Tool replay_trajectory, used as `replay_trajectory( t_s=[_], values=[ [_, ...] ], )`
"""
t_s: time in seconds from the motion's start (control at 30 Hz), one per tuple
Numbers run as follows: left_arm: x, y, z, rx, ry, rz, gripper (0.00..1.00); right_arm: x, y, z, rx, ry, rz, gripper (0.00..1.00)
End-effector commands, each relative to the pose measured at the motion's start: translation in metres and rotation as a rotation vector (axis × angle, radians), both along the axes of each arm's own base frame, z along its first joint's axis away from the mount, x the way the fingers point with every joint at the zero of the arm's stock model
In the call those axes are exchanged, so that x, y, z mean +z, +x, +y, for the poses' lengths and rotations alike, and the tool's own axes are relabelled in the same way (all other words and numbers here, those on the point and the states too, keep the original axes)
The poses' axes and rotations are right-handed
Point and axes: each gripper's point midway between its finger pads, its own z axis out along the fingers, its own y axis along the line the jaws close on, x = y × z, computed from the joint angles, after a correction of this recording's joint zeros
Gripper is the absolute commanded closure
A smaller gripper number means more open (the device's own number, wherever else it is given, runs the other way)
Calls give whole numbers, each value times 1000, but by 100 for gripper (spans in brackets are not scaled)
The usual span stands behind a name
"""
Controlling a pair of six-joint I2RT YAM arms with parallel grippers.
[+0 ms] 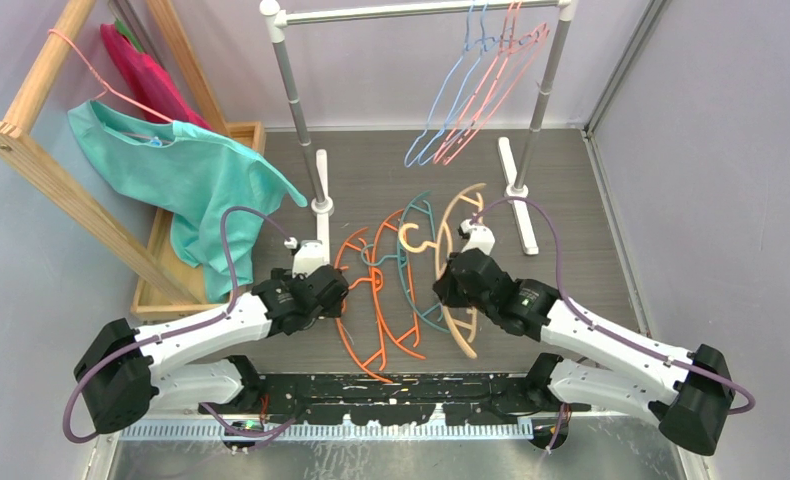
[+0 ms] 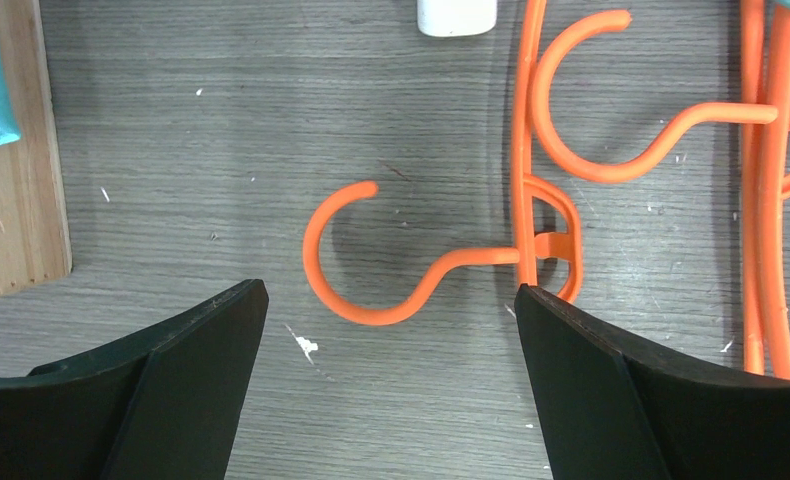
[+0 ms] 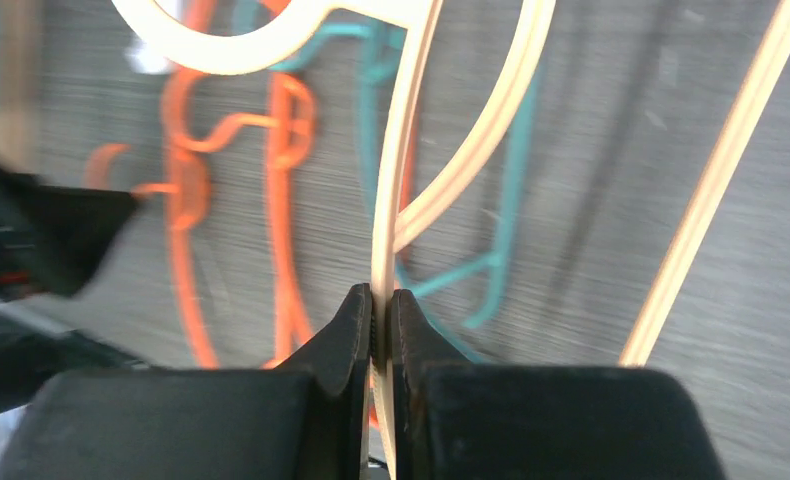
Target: Organize the hangers
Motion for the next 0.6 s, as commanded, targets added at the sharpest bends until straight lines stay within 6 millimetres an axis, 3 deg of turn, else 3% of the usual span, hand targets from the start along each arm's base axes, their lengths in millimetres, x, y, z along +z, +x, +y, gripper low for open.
replay_trajectory(
  t_s=[0.0,0.2,0.37,0.57],
  values=[
    [4,1,8,42,-6,-30,2,88,7,66,169,313,-107,99],
    [8,0,13,67,4,-41,2,135,3,127,345,515,-91,99],
    [8,-2,14,79,-36,-54,2,168,12,153,405,598,-139,99],
    [9,-2,13,82,-54,-62,2,241,29,170,423,719,-310,99]
  ],
)
